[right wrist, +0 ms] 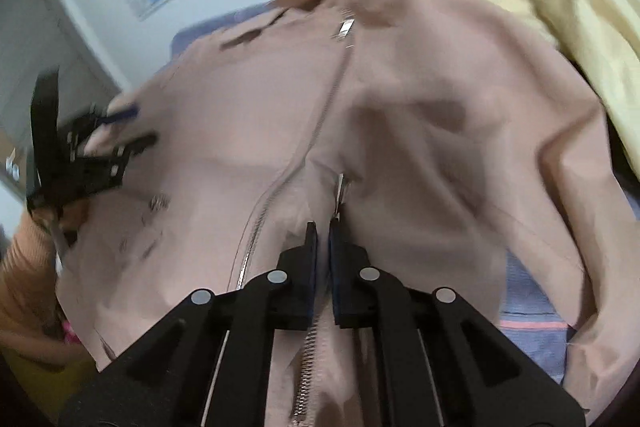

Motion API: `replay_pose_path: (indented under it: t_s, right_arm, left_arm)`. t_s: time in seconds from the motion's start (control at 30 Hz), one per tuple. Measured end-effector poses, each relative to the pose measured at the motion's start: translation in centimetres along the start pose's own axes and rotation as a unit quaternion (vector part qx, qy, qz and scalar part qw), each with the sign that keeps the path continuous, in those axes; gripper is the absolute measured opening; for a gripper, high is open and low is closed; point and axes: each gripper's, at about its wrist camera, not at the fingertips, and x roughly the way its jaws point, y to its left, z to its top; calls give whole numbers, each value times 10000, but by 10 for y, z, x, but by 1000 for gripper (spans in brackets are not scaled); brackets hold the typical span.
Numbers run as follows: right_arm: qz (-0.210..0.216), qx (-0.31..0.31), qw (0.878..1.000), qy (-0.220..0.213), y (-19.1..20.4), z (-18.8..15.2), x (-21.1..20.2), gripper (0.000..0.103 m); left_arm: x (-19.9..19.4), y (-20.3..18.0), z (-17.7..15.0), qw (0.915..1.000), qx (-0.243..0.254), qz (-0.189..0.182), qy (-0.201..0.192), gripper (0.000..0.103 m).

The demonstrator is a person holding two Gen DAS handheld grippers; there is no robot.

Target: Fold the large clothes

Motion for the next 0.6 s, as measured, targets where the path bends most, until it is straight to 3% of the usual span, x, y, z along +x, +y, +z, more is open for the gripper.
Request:
replay_pose_path:
  t_s: [0.07, 0.2, 0.23, 0.27, 0.3, 0.33, 0.53, 0.6]
  right_arm:
    - [-283, 79, 9994, -206, -5, 2, -7, 6]
    - [-124, 111, 9998, -124, -11, -5, -3, 9]
    - [2, 62, 9999, -89, -9, -8, -5, 13]
    - [50, -3, 10000, -71, -7, -11, -9, 25]
    - [47, -63, 9999, -76, -6, -11, -13, 49]
    - [32, -99, 9999, -118, -5, -12, -18, 61]
    - [-175, -97, 9983, -552, -12, -20, -60, 72]
    - [-371, 148, 9981, -475, -30, -28, -62, 77]
  left_arm:
    - [-8, 12, -5, 9993, -270, -262, -23, 67]
    - [-40, 27, -25, 9969, -444, -640, -127, 73]
    - [-48, 29, -32, 9963, -464, -705, -139, 75]
    - [-57, 31, -40, 9956, -499, -776, -154, 79]
    - [-63, 33, -46, 9950, -536, -834, -140, 80]
    - [-70, 36, -58, 9934, -611, -973, -50, 83]
    - [-64, 29, -97, 9902, -745, -1011, 607, 84]
    - [-55, 24, -102, 9910, -700, -866, 738, 77]
